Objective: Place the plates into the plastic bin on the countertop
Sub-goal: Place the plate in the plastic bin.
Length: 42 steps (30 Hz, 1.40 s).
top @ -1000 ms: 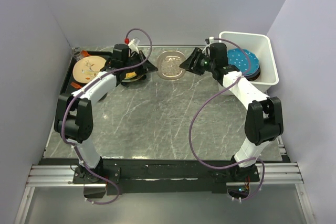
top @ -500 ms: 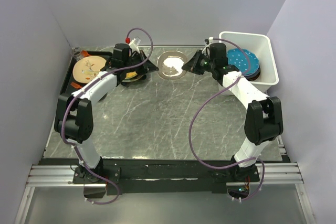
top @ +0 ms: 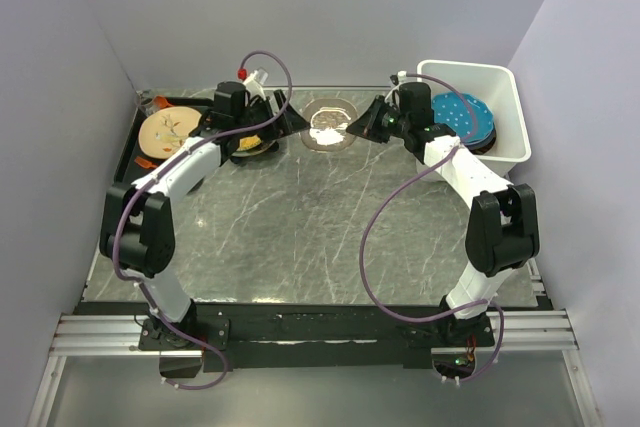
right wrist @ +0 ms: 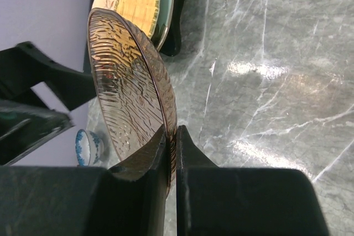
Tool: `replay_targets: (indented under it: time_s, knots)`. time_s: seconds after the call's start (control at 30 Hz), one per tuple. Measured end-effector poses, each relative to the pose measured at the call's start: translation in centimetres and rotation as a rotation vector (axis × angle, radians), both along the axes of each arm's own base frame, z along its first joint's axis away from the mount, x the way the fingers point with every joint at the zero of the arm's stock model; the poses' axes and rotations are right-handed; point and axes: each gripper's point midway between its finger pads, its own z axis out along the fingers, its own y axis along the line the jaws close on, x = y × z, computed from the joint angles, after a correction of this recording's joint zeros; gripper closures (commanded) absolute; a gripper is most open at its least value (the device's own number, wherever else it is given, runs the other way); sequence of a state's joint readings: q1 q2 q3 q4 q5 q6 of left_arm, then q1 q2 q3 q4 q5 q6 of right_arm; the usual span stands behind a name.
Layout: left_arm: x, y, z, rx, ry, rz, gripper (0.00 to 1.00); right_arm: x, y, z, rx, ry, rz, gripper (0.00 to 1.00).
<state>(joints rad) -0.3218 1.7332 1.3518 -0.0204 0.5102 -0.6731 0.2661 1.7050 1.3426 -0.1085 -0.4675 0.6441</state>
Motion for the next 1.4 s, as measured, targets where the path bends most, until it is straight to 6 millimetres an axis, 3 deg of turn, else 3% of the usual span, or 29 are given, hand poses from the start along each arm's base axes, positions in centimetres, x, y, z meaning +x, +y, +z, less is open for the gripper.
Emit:
replay_targets:
  time_s: [0.2,0.83,1.17,1.4]
  knots:
    - [-0.3,0.4,1.7,0.004,-0.056,0.011,0.01,-0.1,-0.3,-0.5,-0.019,0.014,-0.006,0.96]
    - [-0.3,1.2,2.0,0.026,-0.078,0.051,0.01,-0.3,-1.3,-1.4,-0.063,0.039,-0.029,0.96]
    - [-0.7,1.9,3.3,0.029,-0.119,0.088,0.01,1.6,-4.3,2.0,-0.050,-0.012,-0.093,0.96]
    - [-0.6,2.0,3.5,0.027,-0.131,0.095,0.01,2.0,-6.9,3.3,-0.045,-0.033,-0.145,0.96]
